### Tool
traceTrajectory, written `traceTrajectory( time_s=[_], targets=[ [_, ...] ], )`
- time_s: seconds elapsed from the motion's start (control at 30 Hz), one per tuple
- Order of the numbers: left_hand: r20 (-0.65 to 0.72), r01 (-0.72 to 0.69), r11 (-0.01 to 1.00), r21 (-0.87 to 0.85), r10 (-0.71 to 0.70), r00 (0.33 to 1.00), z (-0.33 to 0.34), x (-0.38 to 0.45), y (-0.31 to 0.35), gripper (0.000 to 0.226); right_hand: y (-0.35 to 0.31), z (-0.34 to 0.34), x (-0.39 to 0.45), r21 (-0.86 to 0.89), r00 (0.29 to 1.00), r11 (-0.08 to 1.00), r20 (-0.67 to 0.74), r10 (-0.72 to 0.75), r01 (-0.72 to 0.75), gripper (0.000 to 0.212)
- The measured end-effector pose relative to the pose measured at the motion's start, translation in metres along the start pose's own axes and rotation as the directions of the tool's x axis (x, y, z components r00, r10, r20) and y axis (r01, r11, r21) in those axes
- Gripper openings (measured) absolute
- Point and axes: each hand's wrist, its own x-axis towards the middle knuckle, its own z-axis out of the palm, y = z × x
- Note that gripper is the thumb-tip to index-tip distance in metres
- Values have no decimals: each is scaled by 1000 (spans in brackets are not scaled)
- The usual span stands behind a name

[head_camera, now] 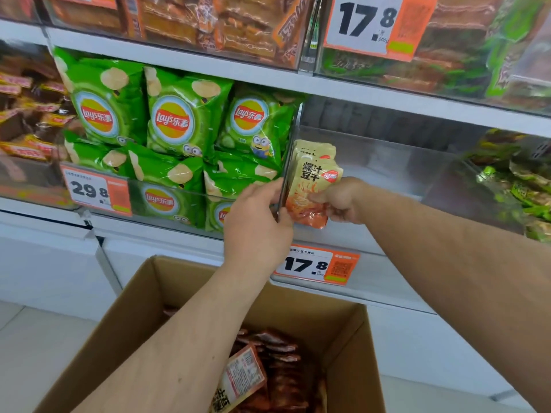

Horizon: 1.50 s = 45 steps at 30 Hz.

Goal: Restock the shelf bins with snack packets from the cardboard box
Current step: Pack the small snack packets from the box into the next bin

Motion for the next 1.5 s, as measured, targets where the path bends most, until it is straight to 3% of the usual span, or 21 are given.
traceTrajectory(
  time_s=[0.2, 0.33, 0.4, 0.57, 1.0, 1.3, 1.5],
  targets=[
    [-10, -16, 1000, -14, 16, 1000, 0, 0, -2, 46, 2, 3, 10, -71, 975, 987, -161, -156, 146, 23],
    [-12, -21, 1000, 1, 21, 1000, -1, -1, 0, 45, 3, 8, 15, -55, 956, 986, -244, -163, 154, 47],
    [-12, -16, 1000, -1, 16, 1000, -1, 0, 0, 44, 3, 11, 17, -40, 963, 990, -229, -141, 136, 55],
    [-6, 0, 1000, -8, 0, 1000, -1, 0, 2, 42, 1, 17, 6, -72, 983, 983, -60, -174, 170, 20],
    [4, 7, 1000, 8, -7, 1000, -3, -1, 5, 41, 2, 15, -4, -163, 987, 977, -61, -146, 135, 30],
    [-12, 18, 1000, -14, -19, 1000, 0, -2, 2, 39, 2, 9, -10, -86, 996, 993, -33, -83, 80, 30],
    [26, 18, 1000, -8, -18, 999, -4, -3, 3, 37, -5, 3, -30, -172, 997, 984, -44, -64, 55, 31]
  ],
)
